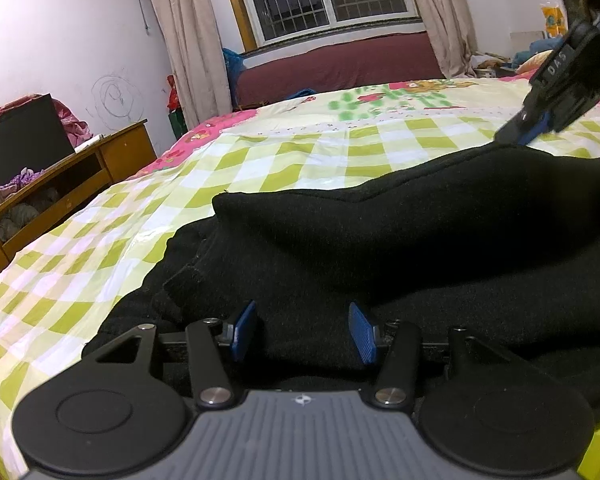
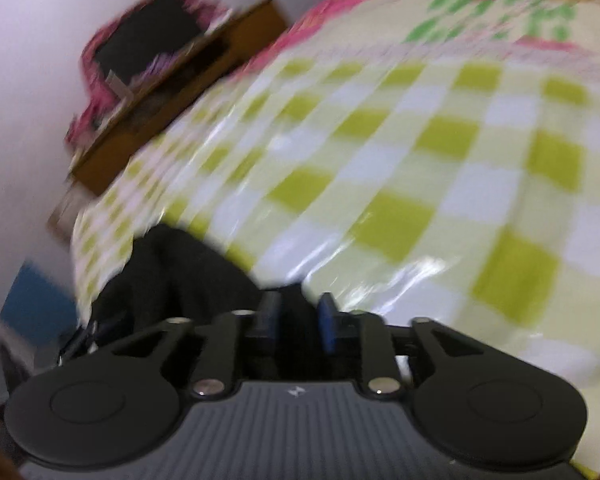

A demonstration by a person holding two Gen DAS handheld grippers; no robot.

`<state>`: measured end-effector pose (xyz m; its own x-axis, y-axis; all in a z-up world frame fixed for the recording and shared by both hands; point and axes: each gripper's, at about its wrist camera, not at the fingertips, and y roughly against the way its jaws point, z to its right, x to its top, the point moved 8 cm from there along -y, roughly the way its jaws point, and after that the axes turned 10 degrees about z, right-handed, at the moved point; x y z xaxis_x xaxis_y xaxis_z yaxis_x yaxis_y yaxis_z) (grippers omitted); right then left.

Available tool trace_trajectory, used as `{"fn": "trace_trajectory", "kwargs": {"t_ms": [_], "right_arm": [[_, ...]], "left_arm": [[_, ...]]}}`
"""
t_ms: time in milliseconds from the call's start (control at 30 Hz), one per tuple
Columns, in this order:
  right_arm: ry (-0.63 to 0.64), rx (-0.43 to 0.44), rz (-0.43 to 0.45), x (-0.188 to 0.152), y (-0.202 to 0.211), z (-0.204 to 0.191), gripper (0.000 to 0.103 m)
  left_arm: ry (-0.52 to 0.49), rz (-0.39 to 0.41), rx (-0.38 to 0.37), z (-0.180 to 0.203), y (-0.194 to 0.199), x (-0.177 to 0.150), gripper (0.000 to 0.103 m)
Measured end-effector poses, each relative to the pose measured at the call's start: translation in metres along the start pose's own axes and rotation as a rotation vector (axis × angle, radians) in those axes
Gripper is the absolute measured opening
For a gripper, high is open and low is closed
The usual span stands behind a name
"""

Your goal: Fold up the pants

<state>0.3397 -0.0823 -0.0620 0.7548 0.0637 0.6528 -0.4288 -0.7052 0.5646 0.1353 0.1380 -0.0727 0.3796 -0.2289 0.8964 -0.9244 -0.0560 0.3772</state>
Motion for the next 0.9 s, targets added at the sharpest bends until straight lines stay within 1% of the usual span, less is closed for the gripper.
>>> {"fn": "trace_trajectory", "kwargs": {"t_ms": [33,67,100,133,167,200,233,267,300,333,367,400,433,500,567,600,633,700,767,800,833,867,900], "right_arm": [[0.011,-0.040,-0.015,-0.005,-0.008,0.000,0.005],[0.028,-0.071,-0.040,-0.008,-0.016,0.001,0.003],[0.035,-0.104,-0.033,-0.006,-0.020,0.003,0.002],[0.028,-0.132,-0.002,0.001,-0.021,0.007,0.002],[-0.006,-0.141,0.038,0.010,-0.019,0.014,0.002],[-0.047,-0.158,0.058,0.015,-0.018,0.022,0.000],[-0.059,-0.224,0.078,0.019,-0.016,0.031,0.000],[-0.040,-0.290,0.095,0.021,-0.013,0.039,0.000],[-0.071,-0.313,0.111,0.023,-0.004,0.047,0.004],[-0.139,-0.297,0.119,0.023,0.008,0.054,0.005],[-0.188,-0.254,0.138,0.021,0.024,0.055,0.008],[-0.187,-0.227,0.159,0.016,0.041,0.049,0.008],[-0.157,-0.222,0.176,0.009,0.057,0.042,0.009],[-0.067,-0.249,0.178,-0.012,0.083,0.026,0.010],[-0.005,-0.248,0.176,-0.033,0.099,0.008,0.010],[0.023,-0.238,0.166,-0.038,0.102,-0.001,0.013],[0.056,-0.221,0.163,-0.045,0.104,-0.011,0.020],[0.122,-0.178,0.159,-0.053,0.102,-0.026,0.029],[0.199,-0.206,0.137,-0.061,0.092,-0.031,0.029],[0.240,-0.256,0.118,-0.063,0.080,-0.026,0.029],[0.261,-0.325,0.100,-0.063,0.070,-0.019,0.031],[0.262,-0.395,0.076,-0.061,0.055,-0.007,0.034],[0.225,-0.427,0.067,-0.059,0.047,0.004,0.037]], "left_arm": [[-0.002,-0.001,0.004,0.000,0.000,0.000,0.065],[-0.005,-0.003,0.008,0.001,-0.001,0.000,0.066],[-0.005,-0.006,0.012,0.001,-0.002,0.000,0.066],[-0.008,-0.010,0.016,0.001,-0.002,0.001,0.067],[-0.012,-0.013,0.019,0.000,-0.002,0.002,0.067],[-0.016,-0.017,0.027,0.000,-0.002,0.003,0.068],[-0.020,-0.021,0.036,-0.001,-0.002,0.003,0.068],[-0.023,-0.028,0.047,-0.002,-0.001,0.003,0.068],[-0.023,-0.033,0.053,-0.003,0.000,0.004,0.068],[-0.022,-0.035,0.058,-0.004,0.001,0.004,0.068],[-0.021,-0.035,0.061,-0.005,0.002,0.004,0.068],[-0.018,-0.034,0.063,-0.005,0.004,0.003,0.068],[-0.013,-0.032,0.063,-0.006,0.006,0.003,0.068],[-0.001,-0.030,0.058,-0.007,0.009,0.004,0.068],[0.012,-0.031,0.051,-0.008,0.013,0.004,0.068],[0.016,-0.032,0.049,-0.009,0.015,0.004,0.068],[0.017,-0.031,0.048,-0.009,0.017,0.005,0.068],[0.014,-0.020,0.055,-0.010,0.025,0.007,0.068],[0.022,-0.010,0.064,-0.011,0.032,0.008,0.068],[0.031,-0.010,0.061,-0.012,0.033,0.008,0.068],[0.031,-0.021,0.055,-0.010,0.033,0.006,0.068],[0.016,-0.042,0.058,-0.009,0.030,0.003,0.068],[-0.007,-0.072,0.069,-0.008,0.025,-0.002,0.068]]}}
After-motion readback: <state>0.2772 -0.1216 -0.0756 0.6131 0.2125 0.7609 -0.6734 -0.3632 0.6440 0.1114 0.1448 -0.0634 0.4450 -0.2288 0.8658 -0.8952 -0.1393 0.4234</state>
